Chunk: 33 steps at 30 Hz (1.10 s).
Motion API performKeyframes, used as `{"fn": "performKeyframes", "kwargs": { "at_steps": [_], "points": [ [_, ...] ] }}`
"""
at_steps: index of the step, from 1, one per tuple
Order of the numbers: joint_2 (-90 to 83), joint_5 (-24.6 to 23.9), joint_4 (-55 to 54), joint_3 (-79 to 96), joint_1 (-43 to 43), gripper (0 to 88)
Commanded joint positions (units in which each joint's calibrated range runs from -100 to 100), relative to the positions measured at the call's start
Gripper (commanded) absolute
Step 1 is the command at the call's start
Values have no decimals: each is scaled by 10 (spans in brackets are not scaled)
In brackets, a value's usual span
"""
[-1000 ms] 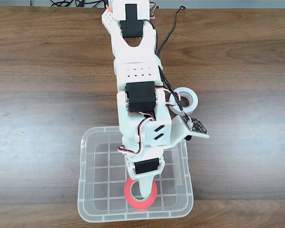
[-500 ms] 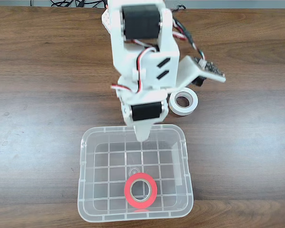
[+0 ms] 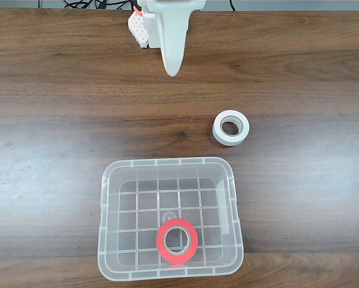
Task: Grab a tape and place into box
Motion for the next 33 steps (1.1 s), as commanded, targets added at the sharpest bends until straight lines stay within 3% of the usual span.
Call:
{"fn": "performKeyframes", "kwargs": {
  "at_steps": [1,10,17,22,24,27,33],
  "points": [
    [-238,-1,3,313,-4,13],
    [-541,29,-227,847,-4,14],
    [-763,14,-405,1172,4,14],
    [-899,9,-407,1306,-3,14],
    [-936,-14,-402,1338,-3,14],
    [-939,-48,-370,1353,-4,14],
    [-936,-48,-350,1356,-4,14]
  ]
}}
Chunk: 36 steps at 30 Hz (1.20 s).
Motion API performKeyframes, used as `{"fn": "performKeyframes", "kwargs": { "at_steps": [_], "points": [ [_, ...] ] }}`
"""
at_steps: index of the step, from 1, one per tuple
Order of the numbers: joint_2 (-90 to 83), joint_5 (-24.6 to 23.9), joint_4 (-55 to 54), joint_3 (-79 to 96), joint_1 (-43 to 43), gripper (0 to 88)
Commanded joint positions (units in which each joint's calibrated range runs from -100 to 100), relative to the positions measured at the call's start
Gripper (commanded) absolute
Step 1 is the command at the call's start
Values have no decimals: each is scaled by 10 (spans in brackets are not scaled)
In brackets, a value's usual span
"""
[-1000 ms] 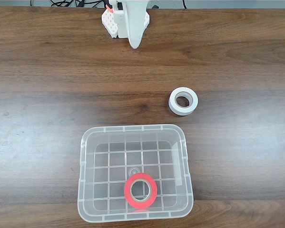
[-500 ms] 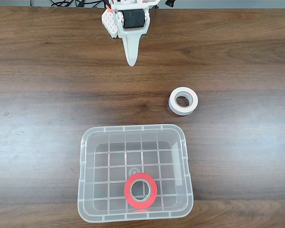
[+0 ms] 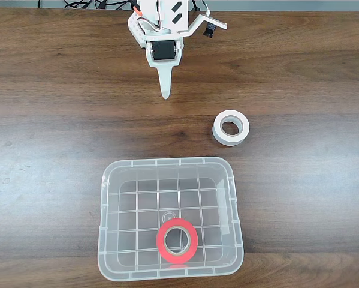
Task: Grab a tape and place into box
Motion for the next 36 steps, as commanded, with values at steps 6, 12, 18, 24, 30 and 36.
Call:
{"fn": "performKeyframes", "kwargs": {
  "at_steps": [6,12,18,24,30,36],
  "points": [
    [-10,-8,19,-6,-5,12],
    [-10,-11,21,-6,-2,12],
    [-9,-9,21,-6,3,12],
    [-9,-10,21,-6,5,13],
    [-9,-9,21,-6,5,13],
    [-9,-9,21,-6,5,13]
  ]
}}
